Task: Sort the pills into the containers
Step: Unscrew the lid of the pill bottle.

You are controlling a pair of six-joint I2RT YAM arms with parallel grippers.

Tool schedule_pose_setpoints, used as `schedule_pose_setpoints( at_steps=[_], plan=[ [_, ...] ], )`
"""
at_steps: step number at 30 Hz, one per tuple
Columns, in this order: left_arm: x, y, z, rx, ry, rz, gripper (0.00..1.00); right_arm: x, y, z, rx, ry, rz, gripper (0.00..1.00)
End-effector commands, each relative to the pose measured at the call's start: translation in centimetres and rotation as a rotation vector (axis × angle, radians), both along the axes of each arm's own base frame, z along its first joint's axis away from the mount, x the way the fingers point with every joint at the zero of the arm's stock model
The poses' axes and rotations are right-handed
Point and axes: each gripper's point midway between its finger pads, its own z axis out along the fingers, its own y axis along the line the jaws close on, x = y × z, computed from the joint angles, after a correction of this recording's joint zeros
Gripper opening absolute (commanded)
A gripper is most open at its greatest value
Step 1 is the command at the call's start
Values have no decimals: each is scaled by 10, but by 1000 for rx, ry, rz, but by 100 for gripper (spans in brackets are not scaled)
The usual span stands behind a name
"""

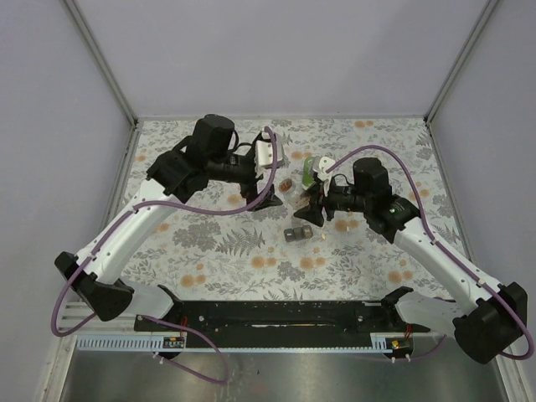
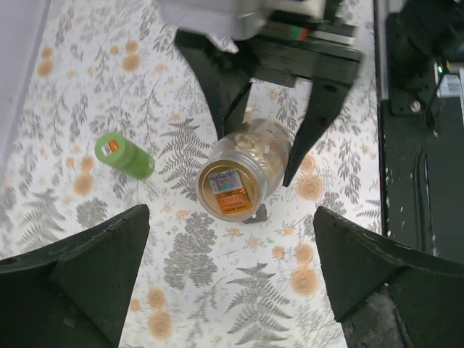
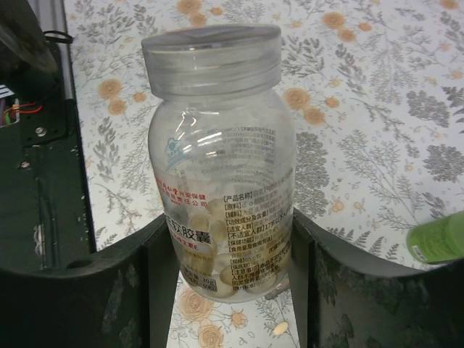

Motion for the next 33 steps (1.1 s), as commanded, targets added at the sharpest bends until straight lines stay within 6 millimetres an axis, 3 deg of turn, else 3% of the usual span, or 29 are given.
schedule_pose_setpoints(
  at_steps=[1, 8, 16, 33],
  plan=[
    [-44, 5, 24, -18, -213, -379, 99, -17, 9, 14, 29, -14, 128, 0],
    [-64, 5, 20, -26, -269, -584, 96, -26, 11, 12, 28, 14, 182, 0],
    [-70, 4, -1, -26, -320, -697, 90, -29, 13, 12, 33, 28, 201, 0],
    [-40, -17, -12, -11, -377, -710, 80, -30, 13, 9, 32, 41, 209, 1]
  ],
)
